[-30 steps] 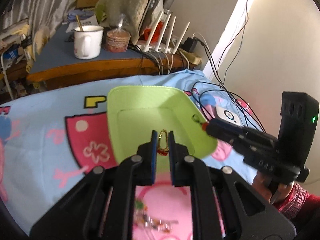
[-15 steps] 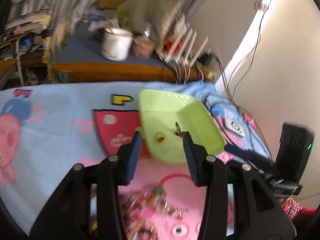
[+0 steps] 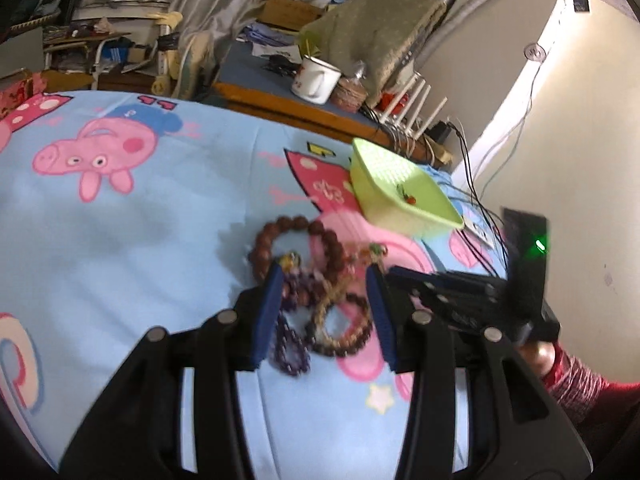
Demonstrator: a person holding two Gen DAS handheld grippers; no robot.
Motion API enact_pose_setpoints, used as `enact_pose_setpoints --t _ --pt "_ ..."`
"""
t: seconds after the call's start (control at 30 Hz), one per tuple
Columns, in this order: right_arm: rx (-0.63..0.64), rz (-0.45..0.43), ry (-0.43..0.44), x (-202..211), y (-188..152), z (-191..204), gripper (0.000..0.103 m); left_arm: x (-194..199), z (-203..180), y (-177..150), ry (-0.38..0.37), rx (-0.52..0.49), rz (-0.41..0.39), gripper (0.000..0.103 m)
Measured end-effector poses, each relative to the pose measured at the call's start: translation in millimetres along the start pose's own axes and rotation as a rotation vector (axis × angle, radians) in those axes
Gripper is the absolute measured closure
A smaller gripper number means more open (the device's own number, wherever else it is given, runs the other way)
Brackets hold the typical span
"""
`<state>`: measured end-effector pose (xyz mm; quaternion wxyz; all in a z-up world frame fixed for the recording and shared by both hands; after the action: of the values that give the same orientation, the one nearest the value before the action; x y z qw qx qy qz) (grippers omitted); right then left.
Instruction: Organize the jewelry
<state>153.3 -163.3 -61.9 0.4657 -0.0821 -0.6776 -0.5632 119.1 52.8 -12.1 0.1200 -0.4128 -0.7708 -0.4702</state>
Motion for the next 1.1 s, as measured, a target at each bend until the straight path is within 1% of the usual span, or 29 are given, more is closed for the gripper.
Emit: enact_pose_setpoints --t 0.13,0.23,0.33,0.43,0.5,0.53,0.57,0.67,0.77,0.83,0.87,0.9,0.93,0.97,1.0,1.03,1.07,1.1 --pt "-0.034 -0.027 -0.033 27.6 -12.9 -4.4 0.103 -7.8 -15.1 -14.7 0.011 -0.063 0.029 0.062" --pt "-0.078 -0.069 -0.067 62.8 -36.7 -14.6 0.103 -15.9 -31.6 -24.4 0.023 -0.129 0.05 0.062" --pt "-0.142 -0.104 -0.119 88.4 -58.4 -33.0 0.103 -25.4 -50.6 -34.0 0.017 -0.19 0.075 0.062" --pt "-0.267 -0.152 -0.192 124.3 -92.8 -67.0 0.103 -35.5 -68.7 -42.5 0.016 -0.252 0.096 0.062" --pt "-0.329 -0.17 -0.215 141.8 -111.7 -84.6 0.103 -43.8 -81.8 -47.4 0.014 -0.294 0.113 0.058" --pt "-0.35 -0.176 -0.228 149.3 -119.7 -90.9 0.103 -47.9 -88.2 -49.2 0.013 -0.314 0.117 0.048" --pt "-0.368 -0.18 -0.241 155.9 -127.6 -97.8 0.103 -51.2 -93.9 -50.3 0.013 -0.328 0.118 0.042" --pt "-0.403 -0.195 -0.254 166.9 -140.1 -108.8 0.103 -66.1 -116.1 -55.1 0.007 -0.401 0.135 0.041" --pt "-0.427 -0.231 -0.247 176.0 -143.4 -115.3 0.103 -87.6 -137.1 -61.4 0.005 -0.472 0.167 0.041" --pt "-0.434 -0.263 -0.219 177.0 -143.3 -117.1 0.103 -102.0 -148.9 -66.3 0.006 -0.516 0.191 0.041" --pt "-0.436 -0.261 -0.187 174.1 -143.2 -117.8 0.103 -108.9 -153.8 -68.3 0.007 -0.539 0.203 0.041" --pt "-0.441 -0.242 -0.147 168.3 -141.1 -118.0 0.103 -115.6 -157.7 -70.5 0.013 -0.557 0.214 0.04" --pt "-0.448 -0.216 -0.108 162.1 -142.4 -119.1 0.103 -122.7 -160.6 -72.9 0.025 -0.573 0.226 0.034" --pt "-0.457 -0.18 -0.062 153.0 -144.8 -118.6 0.103 -129.3 -162.2 -75.0 0.04 -0.58 0.24 0.033" --pt "-0.466 -0.151 -0.034 146.3 -147.1 -118.0 0.103 -137.2 -162.3 -75.8 0.054 -0.574 0.275 0.033" --pt "-0.472 -0.132 -0.016 141.3 -149.3 -117.7 0.103 -140.3 -162.6 -76.1 0.054 -0.566 0.291 0.033" --pt "-0.468 -0.135 0.001 138.3 -151.9 -115.6 0.103 -142.0 -162.7 -76.2 0.045 -0.557 0.302 0.033" --pt "-0.451 -0.161 0.0 140.3 -152.7 -112.1 0.1 -143.8 -163.6 -78.6 0.037 -0.561 0.317 0.034"
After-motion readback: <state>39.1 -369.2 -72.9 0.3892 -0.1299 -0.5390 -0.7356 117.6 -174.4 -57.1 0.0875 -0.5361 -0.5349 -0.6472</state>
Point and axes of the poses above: each gripper's, at about its wrist camera, not at the fingertips, and x roughly against the way its jaws point, z to its left, y to its top, the point moved 2 cm from there along -x, roughly the way its jaws point, and after that the axes turned 9 degrees about x, right-handed, at the moved point
